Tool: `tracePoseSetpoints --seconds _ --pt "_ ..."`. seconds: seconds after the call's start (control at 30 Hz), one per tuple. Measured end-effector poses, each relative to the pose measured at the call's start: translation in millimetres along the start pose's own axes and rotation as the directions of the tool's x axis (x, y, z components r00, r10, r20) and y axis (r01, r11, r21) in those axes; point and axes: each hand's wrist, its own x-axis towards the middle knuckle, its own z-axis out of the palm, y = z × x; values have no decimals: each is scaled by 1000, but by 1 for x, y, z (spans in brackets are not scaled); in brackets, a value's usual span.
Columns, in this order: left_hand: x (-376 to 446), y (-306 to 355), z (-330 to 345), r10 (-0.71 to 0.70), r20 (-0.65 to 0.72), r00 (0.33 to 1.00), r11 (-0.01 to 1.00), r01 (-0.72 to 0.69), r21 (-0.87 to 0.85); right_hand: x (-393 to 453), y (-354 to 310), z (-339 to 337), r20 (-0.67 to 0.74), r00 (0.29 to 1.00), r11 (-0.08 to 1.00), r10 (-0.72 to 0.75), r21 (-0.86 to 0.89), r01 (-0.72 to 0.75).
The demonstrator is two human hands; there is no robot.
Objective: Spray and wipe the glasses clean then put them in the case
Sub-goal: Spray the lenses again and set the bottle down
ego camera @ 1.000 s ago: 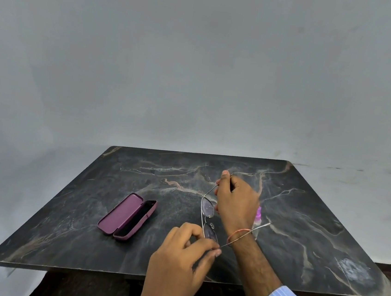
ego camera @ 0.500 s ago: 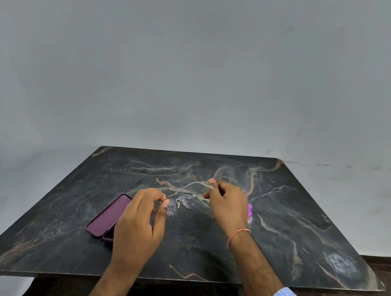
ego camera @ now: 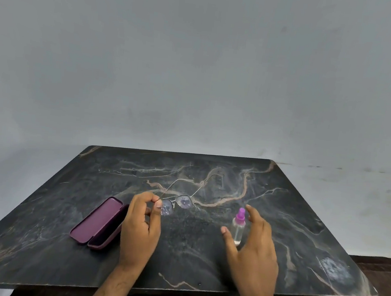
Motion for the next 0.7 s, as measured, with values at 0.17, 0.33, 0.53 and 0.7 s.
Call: tracePoseSetpoints --seconds 0.17,0.33,0.53,0.7 --pt "2 -5 2 -39 6 999 998 39 -55 10 3 12 9 999 999 38 24 -38" --pt "0 -6 3 -40 47 998 996 44 -75 18 14 15 141 989 903 50 417 -105" --pt "3 -15 4 -65 39 997 991 69 -114 22 5 11 516 855 105 54 848 -519" --pt "3 -15 7 -49 33 998 990 52 -129 22 4 12 612 788 -153 -71 774 -615"
